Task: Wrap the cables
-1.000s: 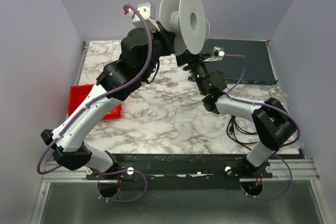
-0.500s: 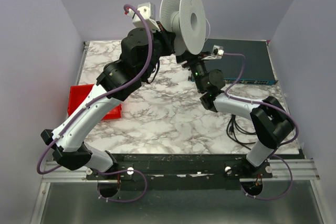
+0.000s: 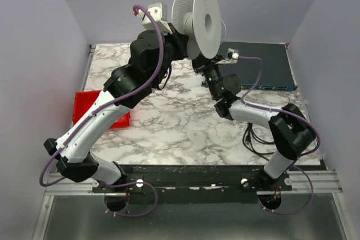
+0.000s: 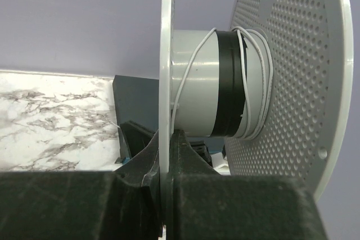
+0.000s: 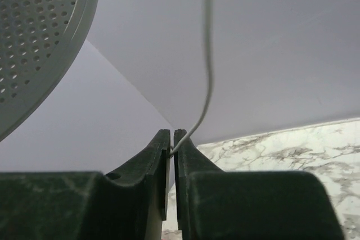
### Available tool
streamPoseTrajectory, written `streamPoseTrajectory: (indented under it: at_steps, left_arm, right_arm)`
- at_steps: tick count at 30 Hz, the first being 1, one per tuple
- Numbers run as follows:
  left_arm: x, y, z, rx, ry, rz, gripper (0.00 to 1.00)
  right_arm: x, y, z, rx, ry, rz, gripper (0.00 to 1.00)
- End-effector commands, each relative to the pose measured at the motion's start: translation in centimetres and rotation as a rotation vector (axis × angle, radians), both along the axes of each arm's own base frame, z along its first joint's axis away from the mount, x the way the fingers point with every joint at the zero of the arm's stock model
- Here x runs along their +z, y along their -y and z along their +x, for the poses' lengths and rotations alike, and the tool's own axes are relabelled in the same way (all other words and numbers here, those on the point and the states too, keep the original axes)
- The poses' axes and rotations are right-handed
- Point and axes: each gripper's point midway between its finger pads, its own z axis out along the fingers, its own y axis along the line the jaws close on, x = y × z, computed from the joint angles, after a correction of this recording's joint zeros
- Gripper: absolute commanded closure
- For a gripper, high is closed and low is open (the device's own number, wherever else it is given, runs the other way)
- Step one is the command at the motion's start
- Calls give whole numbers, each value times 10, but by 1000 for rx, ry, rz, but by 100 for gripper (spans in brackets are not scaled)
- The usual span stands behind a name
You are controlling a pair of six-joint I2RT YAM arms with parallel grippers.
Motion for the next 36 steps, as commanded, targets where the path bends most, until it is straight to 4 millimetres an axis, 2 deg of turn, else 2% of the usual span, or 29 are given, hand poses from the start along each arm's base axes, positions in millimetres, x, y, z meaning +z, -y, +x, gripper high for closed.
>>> streamPoseTrajectory:
  at_steps: [1, 3, 6, 12, 16, 21, 29, 31, 36]
  left_arm:
    - [43, -11, -4, 35, 89, -95, 100]
    - [45, -13, -2, 50, 99, -87, 100]
    - [48, -16, 3, 76, 107, -79, 100]
    - [49, -24, 18, 127, 102, -73, 100]
    - [46, -30, 29, 162, 116, -32, 100]
    - [26, -34, 50, 218, 101, 66, 100]
    - [-6, -35, 83, 301, 68, 189, 100]
    - [-14, -34, 91, 315, 53, 216, 100]
    - [-34, -33, 107, 320, 8, 246, 100]
  right_arm:
    - [0, -1, -7, 12, -36, -41, 93]
    - [-10, -8, -10, 40, -90, -96, 99]
    - [-34, -17, -13, 86, -204, -200, 99]
    - [-83, -27, -34, 209, -395, -360, 99]
    - [-105, -32, -50, 294, -457, -492, 99]
    - [-110, -26, -60, 318, -518, -613, 99]
    - [-91, -19, -71, 329, -546, -694, 99]
    - [-88, -22, -79, 369, -539, -699, 99]
    - [-87, -25, -92, 425, -545, -728, 99]
